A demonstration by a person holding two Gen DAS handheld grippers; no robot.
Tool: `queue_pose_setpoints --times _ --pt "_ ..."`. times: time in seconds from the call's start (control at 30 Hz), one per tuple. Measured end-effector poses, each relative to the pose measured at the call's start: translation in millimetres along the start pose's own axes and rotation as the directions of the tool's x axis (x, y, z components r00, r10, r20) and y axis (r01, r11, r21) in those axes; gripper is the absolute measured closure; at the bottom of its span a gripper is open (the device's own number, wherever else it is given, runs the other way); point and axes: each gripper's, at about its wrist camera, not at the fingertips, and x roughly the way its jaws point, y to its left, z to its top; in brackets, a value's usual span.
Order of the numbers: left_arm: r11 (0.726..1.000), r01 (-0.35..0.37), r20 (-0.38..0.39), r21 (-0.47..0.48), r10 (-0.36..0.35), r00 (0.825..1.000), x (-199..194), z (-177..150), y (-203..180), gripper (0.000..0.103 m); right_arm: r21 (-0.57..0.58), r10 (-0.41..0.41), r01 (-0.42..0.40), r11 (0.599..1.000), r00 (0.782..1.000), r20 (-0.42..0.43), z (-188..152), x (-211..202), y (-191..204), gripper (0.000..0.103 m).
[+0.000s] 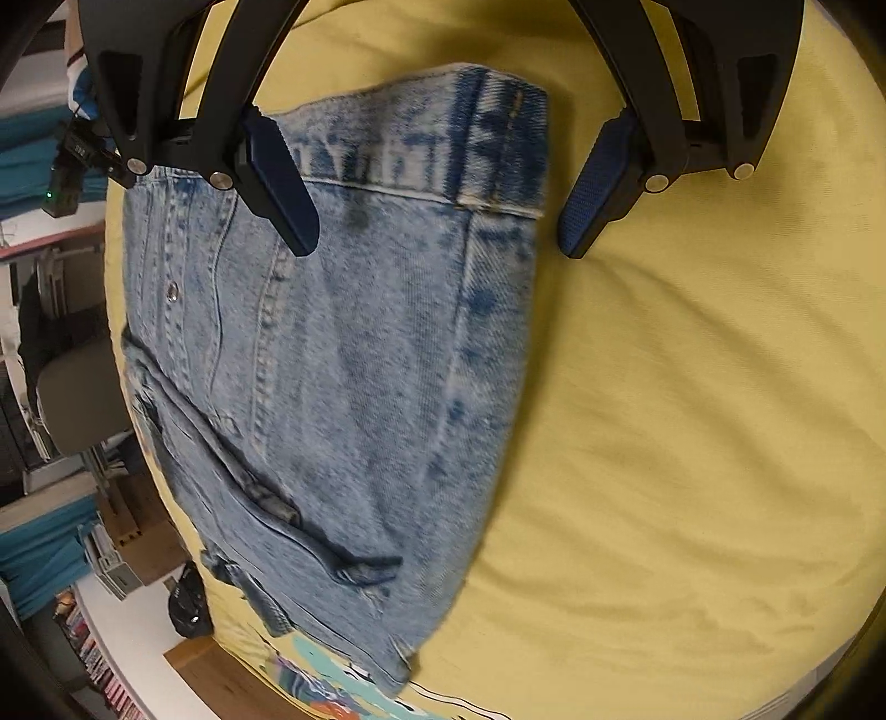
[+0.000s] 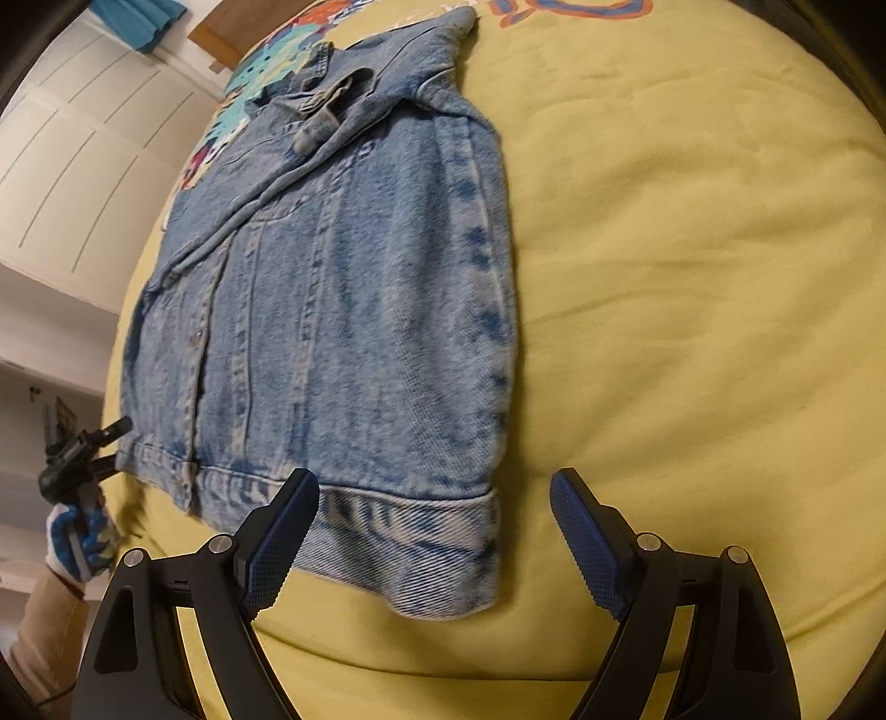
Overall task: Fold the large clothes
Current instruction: 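Move both tools to the folded edge by the sleeve cuff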
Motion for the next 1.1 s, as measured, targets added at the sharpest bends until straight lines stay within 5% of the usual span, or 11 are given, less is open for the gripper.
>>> queue_pose_setpoints --times 0.33,0.6,1.1 --pt "0.991 0.133 -0.046 -0.015 -0.133 0.990 -2.0 -3.8 -0.8 0.019 -0.031 0.086 -0.087 0.996 0.996 -0.033 -2.8 9.4 13.0 0.019" --pt "0.973 0.223 -0.046 -0.055 -0.225 0.973 -7.5 -8.7 5.9 0.019 0.003 0.176 -0.176 0.984 0.984 -0.038 -3.2 7.1 3.8 0.038" --pt "0.975 0.212 -0.040 -0.073 -0.215 0.976 -7.7 -6.5 10.4 0.019 0.076 0.230 -0.229 0.970 0.973 0.000 3.6 13.4 -11.7 0.039"
